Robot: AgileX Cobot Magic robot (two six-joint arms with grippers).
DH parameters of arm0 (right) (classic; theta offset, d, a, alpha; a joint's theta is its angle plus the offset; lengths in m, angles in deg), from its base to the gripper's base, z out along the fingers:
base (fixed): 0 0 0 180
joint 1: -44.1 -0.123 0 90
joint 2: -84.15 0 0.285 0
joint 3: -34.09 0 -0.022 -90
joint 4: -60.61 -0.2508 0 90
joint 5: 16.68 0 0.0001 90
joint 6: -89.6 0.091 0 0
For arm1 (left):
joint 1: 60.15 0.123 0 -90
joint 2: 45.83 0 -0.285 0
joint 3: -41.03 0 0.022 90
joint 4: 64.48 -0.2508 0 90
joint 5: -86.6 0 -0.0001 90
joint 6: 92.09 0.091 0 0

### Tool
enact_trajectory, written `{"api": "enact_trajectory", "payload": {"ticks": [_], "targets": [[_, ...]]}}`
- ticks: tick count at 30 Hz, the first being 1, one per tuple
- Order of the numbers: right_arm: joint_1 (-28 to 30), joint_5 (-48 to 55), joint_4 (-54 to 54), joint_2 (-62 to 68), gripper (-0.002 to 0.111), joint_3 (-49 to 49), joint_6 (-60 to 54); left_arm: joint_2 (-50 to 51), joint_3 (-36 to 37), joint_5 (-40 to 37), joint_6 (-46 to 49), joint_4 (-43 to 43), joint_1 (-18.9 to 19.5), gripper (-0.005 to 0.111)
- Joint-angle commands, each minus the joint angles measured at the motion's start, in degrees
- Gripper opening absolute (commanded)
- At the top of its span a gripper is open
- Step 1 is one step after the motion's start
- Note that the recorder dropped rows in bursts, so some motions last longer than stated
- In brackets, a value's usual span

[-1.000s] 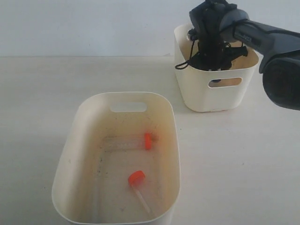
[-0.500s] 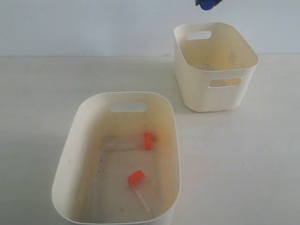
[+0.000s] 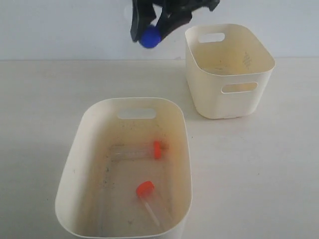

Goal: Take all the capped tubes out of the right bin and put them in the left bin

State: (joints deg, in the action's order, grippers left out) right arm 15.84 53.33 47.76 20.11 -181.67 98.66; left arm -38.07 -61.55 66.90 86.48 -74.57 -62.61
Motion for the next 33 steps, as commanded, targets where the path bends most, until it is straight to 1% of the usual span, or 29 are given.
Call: {"api": "enact_trajectory", "payload": {"ticks": [1,4,8,10,11,12,13,15,16,17,18,19,20,21,22,23,24,31,33], "targets": [[-4.22,-0.04,-0.22,-3.06,0.000,8.99,-1.09,0.03,-0.21,0.23,-0.54,0.00,-0.08,0.004],[-6.66,-0.04,-1.18,-4.25,0.000,14.23,-1.09,0.03,-0.21,0.23,-0.54,0.00,-0.08,0.004],[-9.52,-0.04,-6.81,-5.63,0.000,20.51,-1.09,0.03,-0.21,0.23,-0.54,0.00,-0.08,0.004],[-10.51,-0.04,-7.64,-6.08,0.000,22.76,-1.09,0.03,-0.21,0.23,-0.54,0.00,-0.08,0.004],[-11.00,-0.04,-7.64,-6.35,0.001,24.05,-1.09,0.03,-0.21,0.23,-0.54,0.00,-0.08,0.004],[-11.45,-0.04,-7.64,-6.35,0.004,24.71,-1.09,0.03,-0.21,0.23,-0.54,0.00,-0.08,0.004],[-11.75,-0.04,-7.64,-6.35,0.008,25.13,-1.09,0.03,-0.21,0.23,-0.54,0.00,-0.08,0.004],[-11.73,-0.04,-8.33,-6.35,0.024,26.13,-1.09,0.03,-0.21,0.23,-0.54,0.00,-0.08,0.004],[-11.73,-0.04,-8.45,-6.35,0.033,26.50,-0.93,0.03,-0.21,0.23,-0.54,0.00,-0.08,0.004],[-11.73,-0.04,-8.45,-6.35,0.047,26.95,-0.60,0.03,-0.21,0.23,-0.54,0.00,-0.08,0.004],[-11.73,-0.04,-8.45,-6.35,0.053,27.21,-0.14,0.03,-0.21,0.23,-0.54,0.00,-0.08,0.004],[-11.73,-0.04,-8.45,-6.35,0.054,27.49,0.69,0.03,-0.21,0.23,-0.54,0.00,-0.08,0.004],[-11.73,-0.04,-8.45,-6.35,0.048,27.72,2.31,0.03,-0.21,0.23,-0.54,0.00,-0.08,0.004],[-11.73,-0.04,-8.33,-6.35,0.036,27.72,4.03,0.03,-0.21,0.23,-0.54,0.00,-0.08,0.004],[-11.73,-0.04,-8.33,-6.35,0.019,27.72,4.29,0.03,-0.21,0.23,-0.54,0.00,-0.08,0.004],[-11.73,-0.04,-8.33,-6.35,-0.001,27.72,3.76,0.03,-0.21,0.23,-0.54,0.00,-0.08,0.004],[-11.73,-0.04,-8.33,-6.35,0.001,27.72,4.06,0.03,-0.21,0.23,-0.54,0.00,-0.08,0.004],[-11.73,-0.04,-8.22,-6.78,0.001,27.72,3.85,0.03,-0.21,0.23,-0.54,0.00,-0.08,0.004],[-11.73,-0.04,-5.85,-8.43,0.001,27.84,2.73,0.03,-0.21,0.23,-0.54,0.00,-0.08,0.004]]}}
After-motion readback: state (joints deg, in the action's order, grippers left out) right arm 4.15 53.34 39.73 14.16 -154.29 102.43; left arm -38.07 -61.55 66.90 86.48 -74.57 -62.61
